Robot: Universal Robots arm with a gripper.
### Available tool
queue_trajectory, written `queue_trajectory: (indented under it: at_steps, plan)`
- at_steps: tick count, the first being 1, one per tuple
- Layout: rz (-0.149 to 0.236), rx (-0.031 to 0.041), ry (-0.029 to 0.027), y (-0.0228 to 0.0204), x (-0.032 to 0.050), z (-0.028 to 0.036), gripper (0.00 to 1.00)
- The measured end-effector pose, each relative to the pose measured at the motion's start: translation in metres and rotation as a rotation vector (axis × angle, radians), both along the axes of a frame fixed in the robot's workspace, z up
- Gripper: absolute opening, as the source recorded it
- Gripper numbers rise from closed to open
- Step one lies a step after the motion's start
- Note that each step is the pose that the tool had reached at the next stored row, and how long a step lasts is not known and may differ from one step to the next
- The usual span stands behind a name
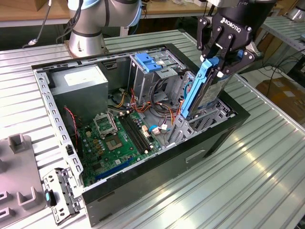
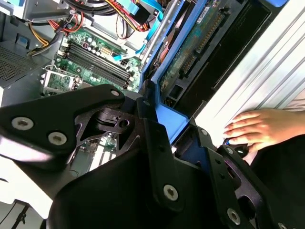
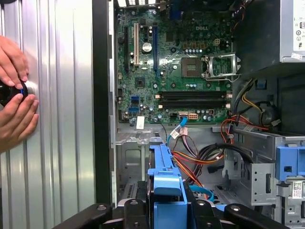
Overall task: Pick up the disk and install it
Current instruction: 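Insert the disk into the insertion slot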
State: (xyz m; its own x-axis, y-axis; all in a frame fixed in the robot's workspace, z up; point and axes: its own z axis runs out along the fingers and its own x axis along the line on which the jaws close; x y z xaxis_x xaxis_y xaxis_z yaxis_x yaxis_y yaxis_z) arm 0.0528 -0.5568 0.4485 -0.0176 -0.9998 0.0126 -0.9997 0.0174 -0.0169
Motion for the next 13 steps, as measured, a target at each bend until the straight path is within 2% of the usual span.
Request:
queue_trajectory:
  at_steps: [3, 13]
  plan:
    - [0.000, 0.0001, -0.0001, -0.0001, 0.0005, -0.0033, 0.37]
    - [0.000, 0.0001, 0.0000, -0.0015, 0.0006, -0.0072, 0.37]
